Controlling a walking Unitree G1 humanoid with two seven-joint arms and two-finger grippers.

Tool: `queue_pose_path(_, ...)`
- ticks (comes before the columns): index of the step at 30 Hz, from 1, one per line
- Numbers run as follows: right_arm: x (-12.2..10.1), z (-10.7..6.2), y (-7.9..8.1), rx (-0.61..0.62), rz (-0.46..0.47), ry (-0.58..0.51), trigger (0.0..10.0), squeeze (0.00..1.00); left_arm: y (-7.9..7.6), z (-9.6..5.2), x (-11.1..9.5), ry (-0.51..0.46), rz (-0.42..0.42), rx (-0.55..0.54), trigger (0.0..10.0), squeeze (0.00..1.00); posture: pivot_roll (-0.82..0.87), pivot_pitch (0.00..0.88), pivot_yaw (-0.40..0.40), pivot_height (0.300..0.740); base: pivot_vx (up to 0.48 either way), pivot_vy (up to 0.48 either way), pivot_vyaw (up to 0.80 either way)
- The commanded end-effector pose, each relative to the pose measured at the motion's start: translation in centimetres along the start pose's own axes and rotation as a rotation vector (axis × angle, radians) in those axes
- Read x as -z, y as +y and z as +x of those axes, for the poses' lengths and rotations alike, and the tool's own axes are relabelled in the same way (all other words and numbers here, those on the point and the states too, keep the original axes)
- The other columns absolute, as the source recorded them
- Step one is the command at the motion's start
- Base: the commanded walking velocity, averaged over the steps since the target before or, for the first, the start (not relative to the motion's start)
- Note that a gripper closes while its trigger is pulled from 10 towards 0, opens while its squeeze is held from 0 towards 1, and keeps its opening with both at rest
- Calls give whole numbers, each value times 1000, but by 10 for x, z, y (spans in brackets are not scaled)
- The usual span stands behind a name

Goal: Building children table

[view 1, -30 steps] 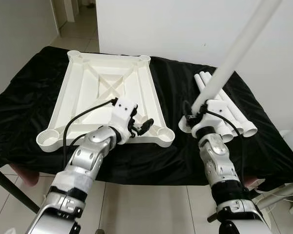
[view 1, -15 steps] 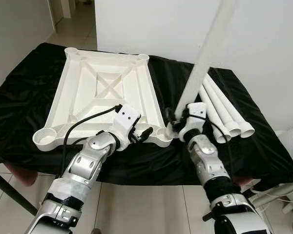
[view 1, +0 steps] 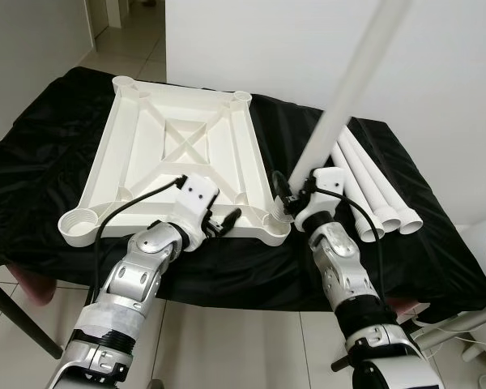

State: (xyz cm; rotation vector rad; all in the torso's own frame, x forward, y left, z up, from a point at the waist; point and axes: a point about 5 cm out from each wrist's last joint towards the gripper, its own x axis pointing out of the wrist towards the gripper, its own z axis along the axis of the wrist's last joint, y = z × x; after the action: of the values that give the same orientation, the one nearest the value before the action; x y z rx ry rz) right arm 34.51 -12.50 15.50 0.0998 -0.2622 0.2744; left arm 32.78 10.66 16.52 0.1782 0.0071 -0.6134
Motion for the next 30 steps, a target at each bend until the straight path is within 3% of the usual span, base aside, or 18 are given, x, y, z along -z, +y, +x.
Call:
queue_pose_path(1, -5, -5, -8, 31, -12, -33, 10000, 0, 11, -5, -2, -38, -17, -241, 10000, 0, 177, 1, -161, 740, 0, 0, 0)
queue_pose_path(2, -7, -11, -10, 41, -13, -43, 10000, 0, 15, -11, 0, -56, -28, -291, 10000, 0, 174, 3, -158, 740, 0, 0, 0)
queue_pose_path(9, -8, -18, -12, 66, -11, -44, 10000, 0, 18, -19, 5, -79, -37, -348, 10000, 0, 168, 11, -153, 740, 0, 0, 0)
queue_pose_path(11, -9, -28, -16, 108, -30, -48, 10000, 0, 23, -29, 12, -96, -68, -419, 10000, 0, 170, 15, -153, 740, 0, 0, 0)
queue_pose_path(12, -9, -31, -15, 106, -27, -42, 10000, 0, 24, -31, 13, -92, -45, -434, 10000, 0, 170, 14, -152, 740, 0, 0, 0)
queue_pose_path(15, -9, -34, -13, 99, -20, -35, 10000, 0, 25, -33, 14, -87, -6, -451, 10000, 0, 171, 14, -152, 740, 0, 0, 0)
queue_pose_path(19, -11, -34, -12, 86, -41, -37, 10000, 0, 23, -32, 11, -111, -50, -429, 10000, 0, 168, 11, -146, 740, 0, 0, 0)
queue_pose_path(30, -16, -32, -12, 103, -54, -38, 10000, 0, 23, -29, 8, -126, -43, -411, 10000, 0, 161, 10, -137, 740, 0, 0, 0)
